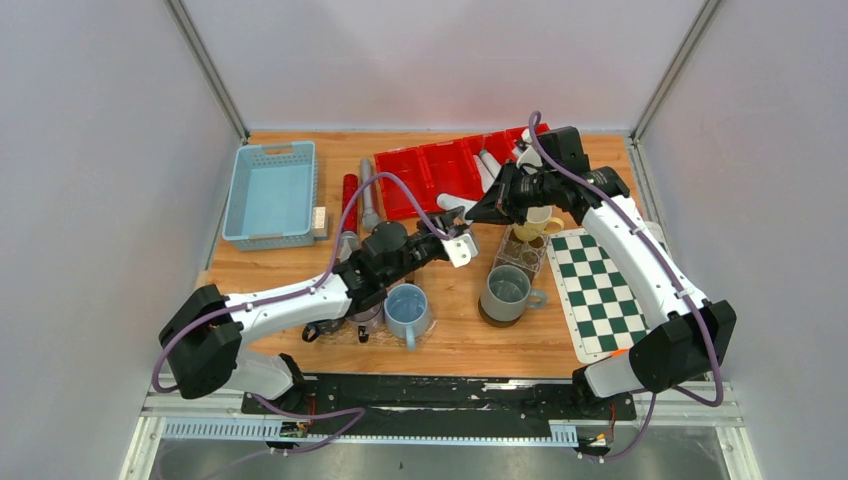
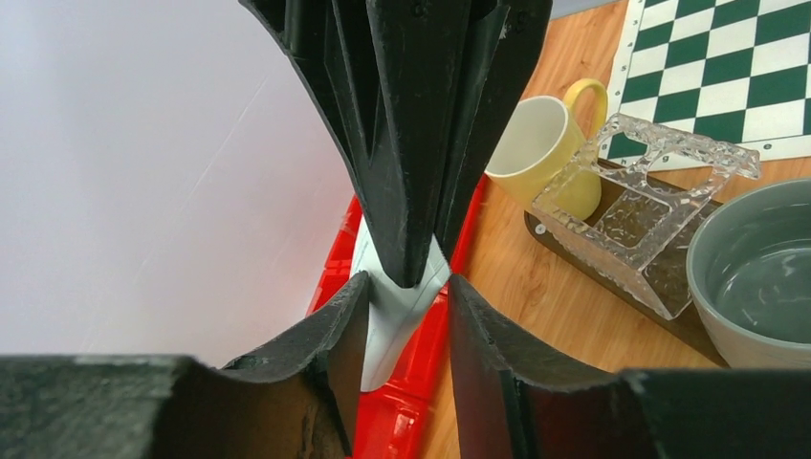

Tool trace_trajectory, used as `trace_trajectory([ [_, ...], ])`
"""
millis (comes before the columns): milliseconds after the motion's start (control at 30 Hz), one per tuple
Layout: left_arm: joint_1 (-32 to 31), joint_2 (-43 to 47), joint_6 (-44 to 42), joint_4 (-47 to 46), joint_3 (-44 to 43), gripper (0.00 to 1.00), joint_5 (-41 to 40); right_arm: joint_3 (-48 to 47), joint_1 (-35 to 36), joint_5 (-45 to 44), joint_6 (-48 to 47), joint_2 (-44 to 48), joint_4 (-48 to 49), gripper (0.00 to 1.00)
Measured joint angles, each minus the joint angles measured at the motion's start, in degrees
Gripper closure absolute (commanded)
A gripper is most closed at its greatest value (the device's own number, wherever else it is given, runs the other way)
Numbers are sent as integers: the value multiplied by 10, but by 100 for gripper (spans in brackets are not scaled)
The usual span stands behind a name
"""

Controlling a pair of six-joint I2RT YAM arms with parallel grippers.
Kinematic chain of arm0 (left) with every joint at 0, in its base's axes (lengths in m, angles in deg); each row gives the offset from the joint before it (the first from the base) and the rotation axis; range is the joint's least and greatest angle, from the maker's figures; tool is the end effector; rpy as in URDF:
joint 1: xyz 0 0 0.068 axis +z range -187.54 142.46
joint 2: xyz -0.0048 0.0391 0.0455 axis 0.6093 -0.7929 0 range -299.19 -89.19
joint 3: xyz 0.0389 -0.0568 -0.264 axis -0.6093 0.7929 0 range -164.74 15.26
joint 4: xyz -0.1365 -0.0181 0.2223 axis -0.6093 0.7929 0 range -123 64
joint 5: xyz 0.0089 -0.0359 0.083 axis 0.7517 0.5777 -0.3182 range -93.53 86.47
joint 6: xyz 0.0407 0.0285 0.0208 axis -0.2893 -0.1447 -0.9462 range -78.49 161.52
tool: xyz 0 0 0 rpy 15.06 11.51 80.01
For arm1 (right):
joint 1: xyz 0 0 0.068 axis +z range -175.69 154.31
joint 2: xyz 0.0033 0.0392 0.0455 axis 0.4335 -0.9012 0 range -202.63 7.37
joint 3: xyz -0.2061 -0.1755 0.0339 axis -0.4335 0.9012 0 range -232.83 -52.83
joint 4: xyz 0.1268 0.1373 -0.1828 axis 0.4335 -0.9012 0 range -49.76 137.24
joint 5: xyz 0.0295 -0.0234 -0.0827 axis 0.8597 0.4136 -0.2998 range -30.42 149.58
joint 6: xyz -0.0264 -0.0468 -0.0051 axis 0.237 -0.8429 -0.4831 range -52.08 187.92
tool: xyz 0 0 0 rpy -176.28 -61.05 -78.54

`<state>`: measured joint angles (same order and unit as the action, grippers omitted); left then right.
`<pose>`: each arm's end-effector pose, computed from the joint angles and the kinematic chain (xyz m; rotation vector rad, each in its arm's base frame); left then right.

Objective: Prepare toiletry sets of a toothbrush and toothpaste on the tray
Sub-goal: Place the toothpaste in the toothpaste holder.

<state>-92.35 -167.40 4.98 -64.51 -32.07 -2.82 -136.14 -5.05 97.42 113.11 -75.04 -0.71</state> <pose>0.1823 -0.2590 0.2989 1.1269 1.0870 -0.2609 0.2718 0.1257 0.3642 0.2070 2.5776 1.2850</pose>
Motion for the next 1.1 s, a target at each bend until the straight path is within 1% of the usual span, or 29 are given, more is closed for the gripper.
trace_trajectory([
  [133, -3, -1, -3, -5, 0, 69, -9, 1, 2, 1, 2, 0, 0, 100],
  [200, -5, -1, -3, -5, 0, 80, -14, 2, 3, 1, 5, 0, 3, 100],
  [233, -6, -1, -3, -5, 0, 83, -17, 4, 3, 2, 7, 0, 7, 99],
  [267, -7, -1, -1, -3, -1, 88, -19, 6, 3, 3, 9, 0, 10, 97],
  [300, -9, -1, 0, 0, 0, 92, -22, 9, 3, 3, 13, 0, 15, 96],
  [333, -10, -1, 1, 3, 0, 98, -25, 11, 3, 4, 15, 0, 16, 94],
  [367, -11, -1, 2, 4, 0, 100, -27, 13, 3, 4, 18, 0, 19, 92],
  [467, -12, -1, 8, 7, 0, 100, -32, 17, 2, 5, 23, 0, 26, 86],
  [533, -13, 0, 16, 7, 0, 100, -37, 17, 3, 6, 24, 0, 28, 78],
  [667, -15, 8, 37, 16, 0, 100, -49, 17, 3, 13, 28, 2, 38, 61],
  [733, -16, 19, 49, 26, 2, 100, -56, 17, 3, 14, 30, 5, 50, 49],
  [833, -17, 44, 69, 41, 8, 100, -70, 17, 3, 15, 29, 16, 69, 35],
  [933, -18, 76, 93, 60, 12, 100, -89, 16, 2, 14, 27, 32, 88, 26],
  [1100, -18, 128, 143, 85, 23, 100, -127, 16, -8, 9, 21, 61, 116, 15],
])
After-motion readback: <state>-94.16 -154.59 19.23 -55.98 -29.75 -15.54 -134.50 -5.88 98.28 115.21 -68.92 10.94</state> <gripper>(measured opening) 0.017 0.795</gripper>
